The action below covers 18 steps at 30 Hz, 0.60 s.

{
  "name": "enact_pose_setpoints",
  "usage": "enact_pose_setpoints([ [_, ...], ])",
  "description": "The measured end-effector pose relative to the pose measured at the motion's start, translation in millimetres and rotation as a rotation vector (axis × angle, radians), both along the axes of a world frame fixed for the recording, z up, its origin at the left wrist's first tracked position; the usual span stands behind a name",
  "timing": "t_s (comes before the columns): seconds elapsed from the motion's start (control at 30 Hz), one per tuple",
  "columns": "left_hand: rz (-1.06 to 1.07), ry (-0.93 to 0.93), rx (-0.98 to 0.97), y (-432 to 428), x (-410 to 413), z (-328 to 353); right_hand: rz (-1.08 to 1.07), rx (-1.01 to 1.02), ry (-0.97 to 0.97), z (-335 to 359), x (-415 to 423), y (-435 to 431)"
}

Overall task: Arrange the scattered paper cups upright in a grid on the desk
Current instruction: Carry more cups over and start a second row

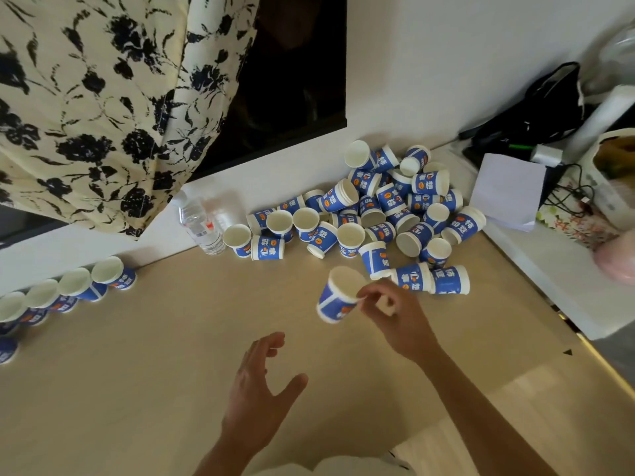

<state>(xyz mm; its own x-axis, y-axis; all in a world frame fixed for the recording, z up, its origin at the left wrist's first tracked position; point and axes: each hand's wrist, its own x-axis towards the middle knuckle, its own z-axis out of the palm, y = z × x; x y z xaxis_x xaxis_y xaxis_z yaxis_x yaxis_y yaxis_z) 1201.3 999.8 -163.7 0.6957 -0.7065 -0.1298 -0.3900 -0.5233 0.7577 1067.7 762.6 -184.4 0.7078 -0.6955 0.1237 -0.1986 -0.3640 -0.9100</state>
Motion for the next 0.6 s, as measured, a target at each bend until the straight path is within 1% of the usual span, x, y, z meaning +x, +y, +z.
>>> enact_pose_setpoints([
  [0.07, -0.058, -0.014, 0.022, -7.3, -0.7, 1.3, 0.169, 0.093, 0.052, 9.2, -2.7, 27.2],
  [0.13, -0.091, 0.038, 0.019, -14.6, -0.2, 4.6, 0.279, 0.138, 0.053, 16.1, -2.4, 45.4],
  [0.2, -0.080, 0.088, -0.030, -21.5, -3.0, 9.3, 0.321, 0.175, 0.020, 22.5, -1.6, 57.3],
  [0.27, -0.043, 0.078, -0.077, -26.4, -7.3, 16.2, 0.344, 0.206, -0.010, 29.6, -1.9, 59.7],
  [0.33, -0.019, 0.082, -0.081, -26.9, -10.7, 22.3, 0.352, 0.234, -0.010, 35.2, -4.1, 49.5],
  [0.4, 0.011, 0.092, -0.071, -24.6, -11.9, 24.8, 0.255, 0.230, 0.009, 26.0, -8.2, 22.4],
  [0.47, 0.039, 0.102, -0.076, -21.2, -12.2, 24.3, -0.003, 0.149, 0.092, 3.3, -13.5, -16.5],
  [0.53, 0.051, 0.109, -0.073, -18.2, -14.4, 26.1, -0.298, 0.060, 0.249, -22.8, -19.8, -58.9],
  [0.6, 0.052, 0.128, -0.070, -15.1, -17.2, 27.6, -0.468, -0.038, 0.472, -44.0, -28.0, -93.8],
])
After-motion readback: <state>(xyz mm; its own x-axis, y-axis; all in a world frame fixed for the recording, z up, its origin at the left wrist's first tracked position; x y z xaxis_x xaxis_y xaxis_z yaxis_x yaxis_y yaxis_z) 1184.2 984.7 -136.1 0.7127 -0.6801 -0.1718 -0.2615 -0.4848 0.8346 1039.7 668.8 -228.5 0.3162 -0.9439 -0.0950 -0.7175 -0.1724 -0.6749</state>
